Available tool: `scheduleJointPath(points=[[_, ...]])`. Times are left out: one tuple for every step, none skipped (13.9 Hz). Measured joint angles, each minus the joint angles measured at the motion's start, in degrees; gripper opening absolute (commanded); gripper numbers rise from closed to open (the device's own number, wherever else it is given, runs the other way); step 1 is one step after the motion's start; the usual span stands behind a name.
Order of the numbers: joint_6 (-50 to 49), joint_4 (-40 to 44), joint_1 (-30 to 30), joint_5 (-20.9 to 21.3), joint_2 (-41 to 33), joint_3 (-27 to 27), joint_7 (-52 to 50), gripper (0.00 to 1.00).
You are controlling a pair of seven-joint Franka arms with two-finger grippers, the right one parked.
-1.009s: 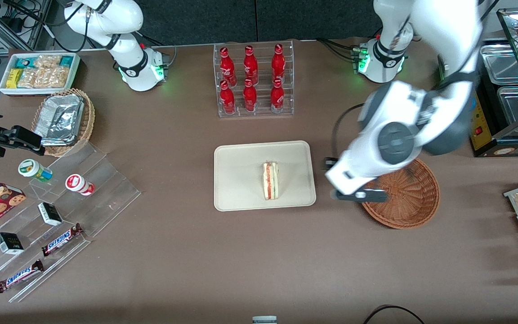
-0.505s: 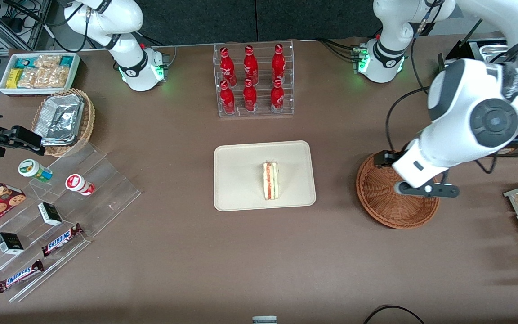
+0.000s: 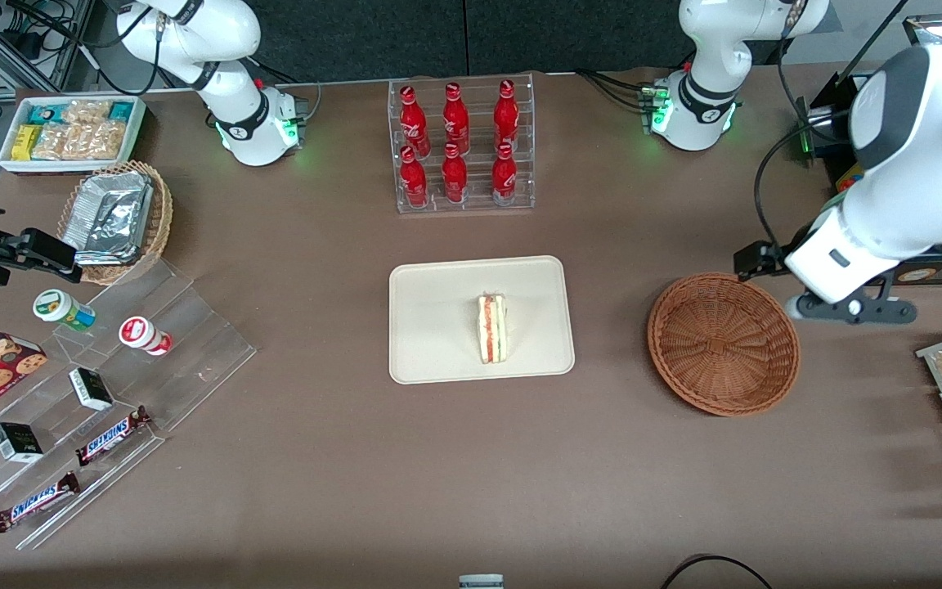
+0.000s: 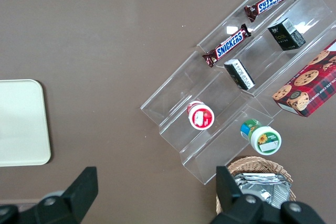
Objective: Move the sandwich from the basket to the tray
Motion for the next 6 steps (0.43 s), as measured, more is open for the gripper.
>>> scheduleJointPath(points=[[-0.9, -0.6, 0.0, 0.0, -1.5, 0.5, 0.0, 1.00], [-2.1, -0.8, 0.0, -0.2, -2.8, 0.9, 0.0, 1.00], [-3.5, -0.9, 0.0, -0.4, -4.0, 1.2, 0.0, 1.00], [-5.0, -0.9, 0.0, -0.5, -5.1, 1.3, 0.2, 1.00], [-6.5, -0.9, 0.0, -0.5, -6.2, 1.7, 0.8, 1.00], [-7.6, -0.9, 0.0, -0.5, -7.2, 2.5, 1.7, 1.00]])
